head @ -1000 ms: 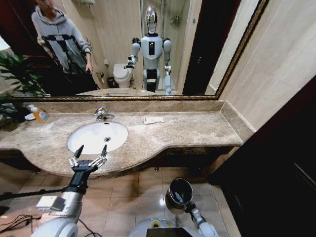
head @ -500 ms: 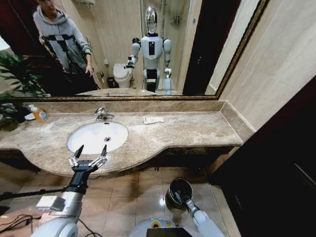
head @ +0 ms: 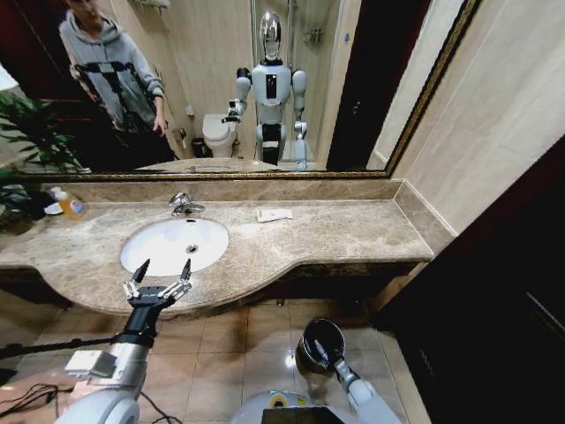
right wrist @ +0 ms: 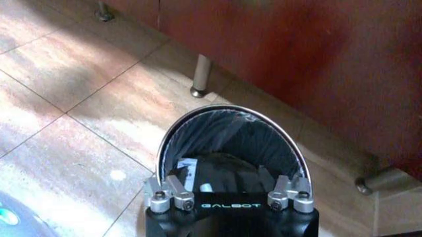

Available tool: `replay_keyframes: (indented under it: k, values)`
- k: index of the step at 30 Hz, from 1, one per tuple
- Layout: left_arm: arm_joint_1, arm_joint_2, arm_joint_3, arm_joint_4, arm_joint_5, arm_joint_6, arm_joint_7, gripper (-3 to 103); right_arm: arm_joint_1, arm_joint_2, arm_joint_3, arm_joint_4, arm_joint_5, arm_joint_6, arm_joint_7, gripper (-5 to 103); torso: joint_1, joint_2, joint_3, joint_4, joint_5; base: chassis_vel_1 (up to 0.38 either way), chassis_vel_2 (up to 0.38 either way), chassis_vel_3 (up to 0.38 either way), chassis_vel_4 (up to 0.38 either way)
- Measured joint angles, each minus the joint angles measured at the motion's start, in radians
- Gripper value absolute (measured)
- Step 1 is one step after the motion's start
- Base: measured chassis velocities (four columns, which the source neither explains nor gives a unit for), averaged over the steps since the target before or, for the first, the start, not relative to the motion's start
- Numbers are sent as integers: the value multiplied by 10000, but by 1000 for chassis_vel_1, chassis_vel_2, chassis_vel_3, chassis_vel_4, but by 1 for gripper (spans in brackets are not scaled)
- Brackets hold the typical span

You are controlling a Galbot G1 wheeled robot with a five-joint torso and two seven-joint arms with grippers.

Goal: Pick up the trash from the sink and place it in the trash bin.

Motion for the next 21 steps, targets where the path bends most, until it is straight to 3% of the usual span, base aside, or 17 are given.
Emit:
replay_keyframes:
  k: [7, 21]
  values:
    - [0, 0, -1, 0, 0, 0, 0, 100, -710, -55, 35, 959, 286, 6, 78, 99, 0, 0, 0, 0, 1, 0, 0, 0, 0]
    - [0, 0, 0, 0, 0, 0, 0, 100, -2335, -228, 346, 3434, 1028, -73, 735, 100, 0, 0, 0, 0, 2, 0, 0, 0, 0]
